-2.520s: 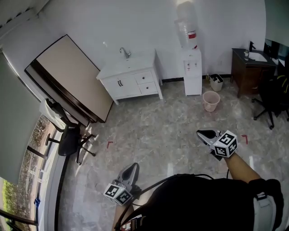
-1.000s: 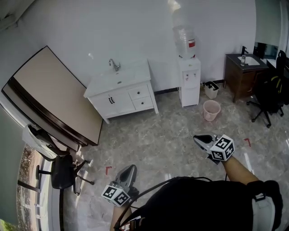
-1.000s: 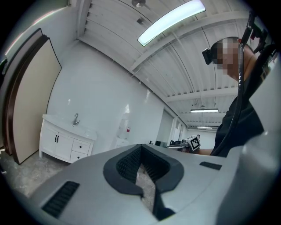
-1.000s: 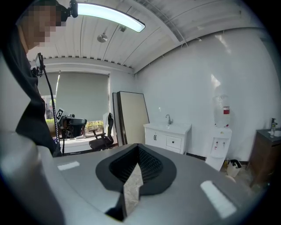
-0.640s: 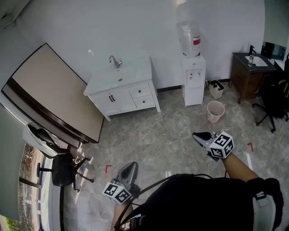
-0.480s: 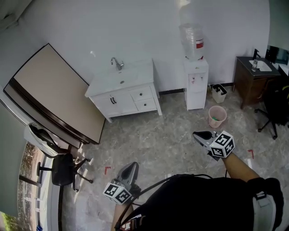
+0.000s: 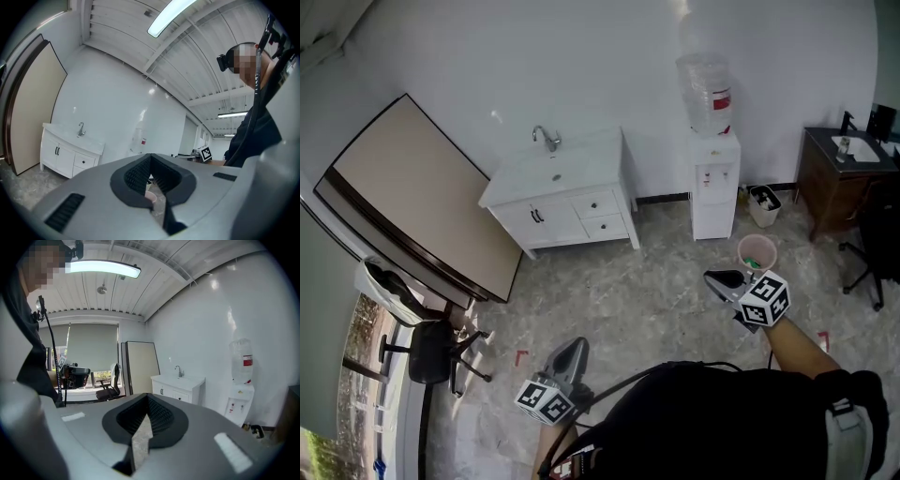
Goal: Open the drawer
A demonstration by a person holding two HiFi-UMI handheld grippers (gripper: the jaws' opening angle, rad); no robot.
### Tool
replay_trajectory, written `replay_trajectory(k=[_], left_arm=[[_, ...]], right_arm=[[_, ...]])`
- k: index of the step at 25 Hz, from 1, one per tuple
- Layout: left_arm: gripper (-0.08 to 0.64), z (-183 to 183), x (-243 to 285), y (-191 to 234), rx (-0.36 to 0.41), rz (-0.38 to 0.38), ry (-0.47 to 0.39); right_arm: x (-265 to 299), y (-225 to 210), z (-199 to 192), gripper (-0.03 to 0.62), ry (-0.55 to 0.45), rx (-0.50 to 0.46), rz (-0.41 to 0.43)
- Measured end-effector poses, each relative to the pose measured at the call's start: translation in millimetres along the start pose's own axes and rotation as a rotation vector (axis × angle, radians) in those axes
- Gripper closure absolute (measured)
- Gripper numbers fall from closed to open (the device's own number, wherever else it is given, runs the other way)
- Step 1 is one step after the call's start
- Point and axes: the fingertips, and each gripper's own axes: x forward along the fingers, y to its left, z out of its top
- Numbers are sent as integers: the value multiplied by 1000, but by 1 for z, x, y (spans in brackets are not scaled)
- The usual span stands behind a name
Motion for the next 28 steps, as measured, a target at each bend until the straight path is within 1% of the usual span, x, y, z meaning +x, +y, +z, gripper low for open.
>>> replay_trajectory(k=[3, 6, 9, 12, 14, 17, 22, 25, 28], left_arm=[[560, 1, 18, 1, 8, 3, 22], [560, 2, 33, 12, 6, -13, 34], [560, 3, 49, 30, -1, -45, 38], [560, 7, 62, 52, -3, -93, 48], [560, 15, 66, 74, 1, -119, 51], [560, 37, 73, 113, 0, -158, 44], [560, 69, 81, 175, 27, -216, 47], [560, 79, 78, 210, 35, -246, 44], [560, 86, 75, 243, 34, -253, 47]], right_arm=[[-1, -19, -5, 594, -1, 24, -15], [5, -32, -9, 594, 1, 38, -35], [14, -44, -11, 594, 4, 46, -70], [30, -48, -9, 594, 10, 52, -110], [45, -46, -2, 594, 11, 45, -132], [72, -43, 20, 594, 3, 30, -169], [123, -41, 50, 594, -20, 20, -232], [156, -30, 59, 594, -26, 13, -246], [186, -20, 62, 594, -18, 8, -250]])
